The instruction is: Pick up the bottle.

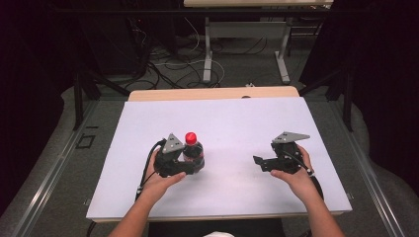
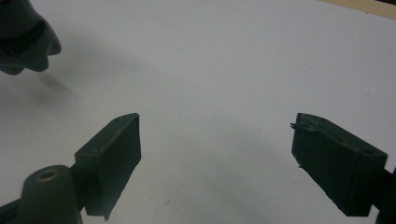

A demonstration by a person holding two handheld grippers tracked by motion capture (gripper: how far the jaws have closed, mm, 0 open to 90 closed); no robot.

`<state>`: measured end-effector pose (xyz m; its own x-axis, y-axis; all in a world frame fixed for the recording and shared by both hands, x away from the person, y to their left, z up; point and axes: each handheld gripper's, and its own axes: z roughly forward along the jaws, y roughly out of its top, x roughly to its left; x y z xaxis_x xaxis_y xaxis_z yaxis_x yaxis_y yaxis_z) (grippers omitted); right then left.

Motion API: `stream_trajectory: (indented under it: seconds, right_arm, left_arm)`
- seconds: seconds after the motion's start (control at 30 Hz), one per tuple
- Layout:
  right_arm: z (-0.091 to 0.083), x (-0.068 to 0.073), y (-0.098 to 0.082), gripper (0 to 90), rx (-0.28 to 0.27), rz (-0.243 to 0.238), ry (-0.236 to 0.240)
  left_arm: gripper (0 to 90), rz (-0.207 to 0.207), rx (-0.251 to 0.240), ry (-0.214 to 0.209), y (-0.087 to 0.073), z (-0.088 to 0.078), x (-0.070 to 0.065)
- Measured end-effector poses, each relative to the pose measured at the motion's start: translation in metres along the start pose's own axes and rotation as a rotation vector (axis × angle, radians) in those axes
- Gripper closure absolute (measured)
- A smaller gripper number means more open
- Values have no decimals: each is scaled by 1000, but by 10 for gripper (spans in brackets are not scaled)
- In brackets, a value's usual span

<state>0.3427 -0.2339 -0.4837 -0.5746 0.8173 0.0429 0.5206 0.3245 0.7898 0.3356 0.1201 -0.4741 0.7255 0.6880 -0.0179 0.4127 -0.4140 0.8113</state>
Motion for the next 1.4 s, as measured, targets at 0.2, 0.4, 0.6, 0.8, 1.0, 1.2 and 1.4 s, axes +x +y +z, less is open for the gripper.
stream_trajectory:
  seconds: [0.2, 0.4, 0.6, 0.8, 1.0, 1.2, 1.4]
  right_arm:
    - [-4, 7, 5, 181, -5, 7, 25]
    - [-8, 15, 12, 240, 1, -10, 58]
    - [-10, 26, 25, 269, -6, -63, 88]
    - [-10, 40, 41, 342, -24, -143, 182]
    - [-7, 53, 59, 341, -20, -200, 222]
    - [-5, 63, 73, 353, -19, -219, 237]
    - [-6, 76, 85, 399, -18, -213, 280]
  left_arm:
    - [298, 10, -3, -10, 1, 5, -11]
    - [298, 26, 17, -36, 3, 6, -20]
    - [299, 37, 5, -36, 3, 8, -24]
    - [299, 46, 8, -47, 3, 9, -28]
    - [299, 42, 9, -46, 2, 11, -29]
    - [299, 44, 11, -50, 1, 14, -30]
    - [299, 34, 21, -50, 0, 16, -32]
